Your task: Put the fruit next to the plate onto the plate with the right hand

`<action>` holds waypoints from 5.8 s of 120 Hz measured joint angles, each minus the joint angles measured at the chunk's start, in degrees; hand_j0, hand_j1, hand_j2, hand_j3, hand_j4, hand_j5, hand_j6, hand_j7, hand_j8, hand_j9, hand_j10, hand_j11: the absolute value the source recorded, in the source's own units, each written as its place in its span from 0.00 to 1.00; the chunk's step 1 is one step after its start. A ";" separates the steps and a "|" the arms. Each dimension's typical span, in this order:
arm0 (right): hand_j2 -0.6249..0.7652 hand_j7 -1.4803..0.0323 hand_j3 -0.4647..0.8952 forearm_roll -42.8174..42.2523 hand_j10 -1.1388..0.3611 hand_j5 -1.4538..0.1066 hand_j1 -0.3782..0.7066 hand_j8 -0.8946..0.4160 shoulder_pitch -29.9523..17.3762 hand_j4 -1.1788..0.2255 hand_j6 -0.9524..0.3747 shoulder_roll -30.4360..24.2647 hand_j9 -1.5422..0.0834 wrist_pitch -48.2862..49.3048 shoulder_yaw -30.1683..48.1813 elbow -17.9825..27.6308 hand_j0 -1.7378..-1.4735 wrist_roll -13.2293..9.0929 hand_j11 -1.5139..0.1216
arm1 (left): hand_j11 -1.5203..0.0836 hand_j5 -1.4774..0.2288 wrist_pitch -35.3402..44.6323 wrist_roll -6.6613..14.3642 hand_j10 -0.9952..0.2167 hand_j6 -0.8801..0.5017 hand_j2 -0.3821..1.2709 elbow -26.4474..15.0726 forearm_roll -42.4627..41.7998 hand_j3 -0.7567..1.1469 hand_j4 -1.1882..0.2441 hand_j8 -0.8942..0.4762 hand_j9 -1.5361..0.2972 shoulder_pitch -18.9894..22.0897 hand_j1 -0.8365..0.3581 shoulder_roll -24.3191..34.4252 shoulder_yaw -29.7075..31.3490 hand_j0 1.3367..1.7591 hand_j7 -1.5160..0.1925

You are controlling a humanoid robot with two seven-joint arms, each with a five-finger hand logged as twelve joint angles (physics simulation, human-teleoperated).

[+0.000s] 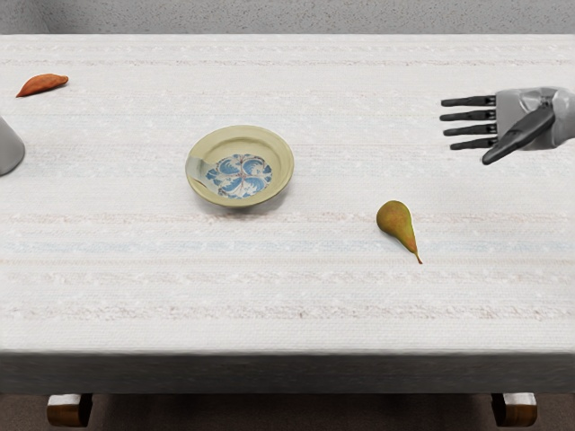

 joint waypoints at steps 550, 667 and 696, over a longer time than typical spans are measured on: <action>0.40 0.67 0.34 -36.31 0.52 0.63 0.43 0.40 19.26 0.58 0.44 28.32 0.66 -70.04 -47.67 30.80 0.30 0.00 0.64 | 0.95 0.87 0.00 -0.01 0.82 0.64 0.23 0.01 0.00 0.40 0.83 0.65 0.84 0.00 0.99 0.00 -0.22 0.76 0.89; 0.64 0.48 0.34 -36.54 0.37 0.45 0.54 0.31 19.67 0.43 0.36 27.71 0.49 -70.03 -48.48 30.84 0.31 -0.07 0.47 | 0.95 0.87 0.00 0.00 0.82 0.64 0.23 0.01 0.00 0.40 0.83 0.65 0.84 0.00 0.99 0.00 -0.23 0.76 0.89; 0.72 0.45 0.34 -36.75 0.35 0.42 0.56 0.29 19.50 0.40 0.32 26.99 0.46 -70.05 -48.35 31.00 0.30 -0.06 0.44 | 0.95 0.87 0.00 0.00 0.82 0.64 0.23 0.01 0.00 0.40 0.83 0.65 0.84 0.00 0.99 0.00 -0.25 0.76 0.89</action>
